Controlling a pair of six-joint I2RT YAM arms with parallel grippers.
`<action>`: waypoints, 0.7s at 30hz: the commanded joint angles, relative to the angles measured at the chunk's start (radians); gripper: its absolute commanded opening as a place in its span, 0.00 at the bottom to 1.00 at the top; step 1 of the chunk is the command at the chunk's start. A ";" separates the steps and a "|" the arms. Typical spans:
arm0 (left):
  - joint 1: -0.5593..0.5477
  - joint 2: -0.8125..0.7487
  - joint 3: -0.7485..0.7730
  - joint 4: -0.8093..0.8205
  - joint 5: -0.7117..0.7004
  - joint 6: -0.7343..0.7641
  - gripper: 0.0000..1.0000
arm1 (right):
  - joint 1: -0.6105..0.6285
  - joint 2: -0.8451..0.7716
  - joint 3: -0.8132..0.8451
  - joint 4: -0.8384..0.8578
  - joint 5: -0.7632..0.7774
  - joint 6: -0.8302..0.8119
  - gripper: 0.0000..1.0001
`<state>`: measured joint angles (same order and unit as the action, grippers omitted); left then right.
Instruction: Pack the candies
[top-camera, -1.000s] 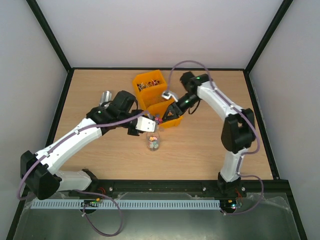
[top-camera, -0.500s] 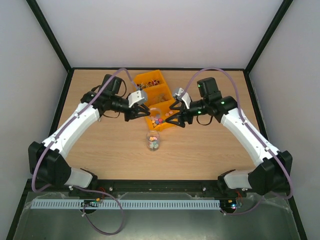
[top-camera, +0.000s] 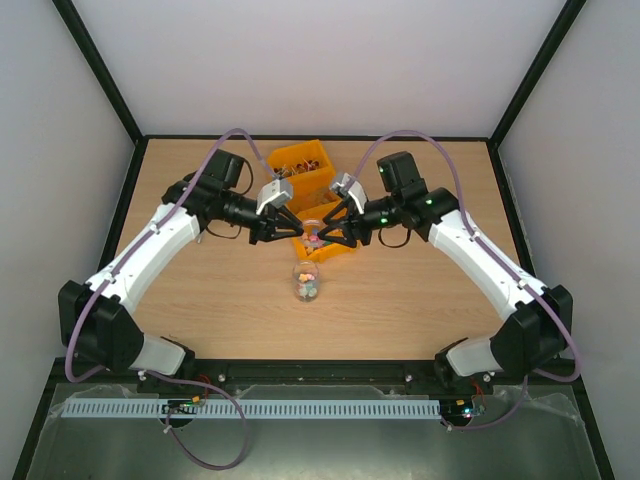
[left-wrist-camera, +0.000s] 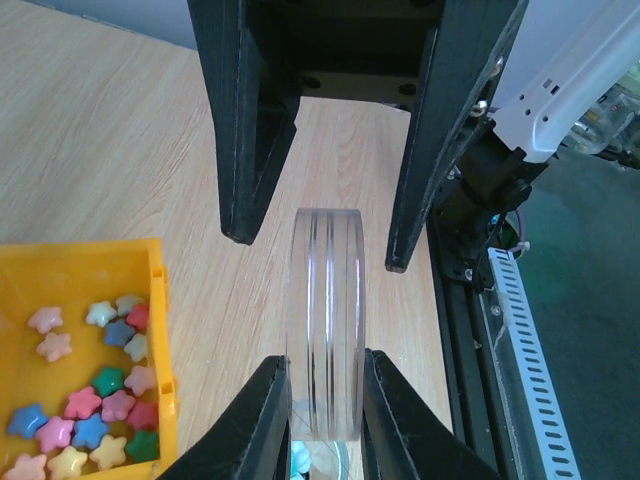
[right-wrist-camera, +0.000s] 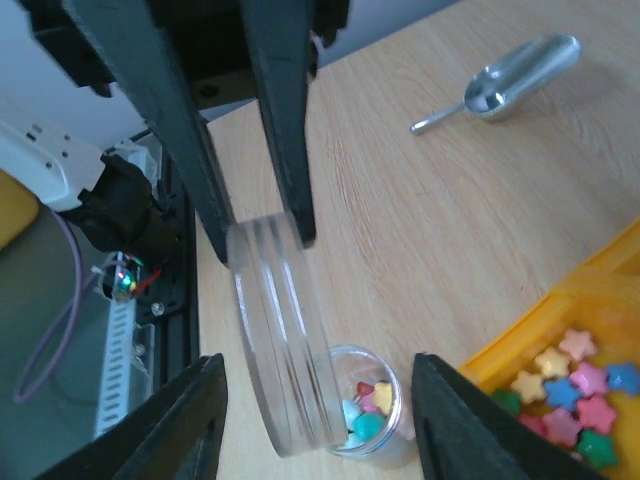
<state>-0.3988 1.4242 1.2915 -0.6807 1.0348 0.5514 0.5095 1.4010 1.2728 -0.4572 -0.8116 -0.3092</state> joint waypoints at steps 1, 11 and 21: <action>0.009 0.014 0.026 -0.026 0.060 -0.007 0.12 | 0.012 0.007 0.037 0.007 -0.057 0.027 0.47; 0.023 0.024 0.030 -0.013 0.084 -0.020 0.12 | 0.017 0.040 0.069 -0.041 -0.099 0.037 0.19; 0.074 -0.081 -0.028 0.162 -0.079 -0.176 0.68 | -0.003 0.083 0.077 0.030 -0.125 0.228 0.08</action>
<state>-0.3588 1.4330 1.2888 -0.6464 1.0428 0.4690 0.5182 1.4651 1.3342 -0.4603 -0.8841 -0.2050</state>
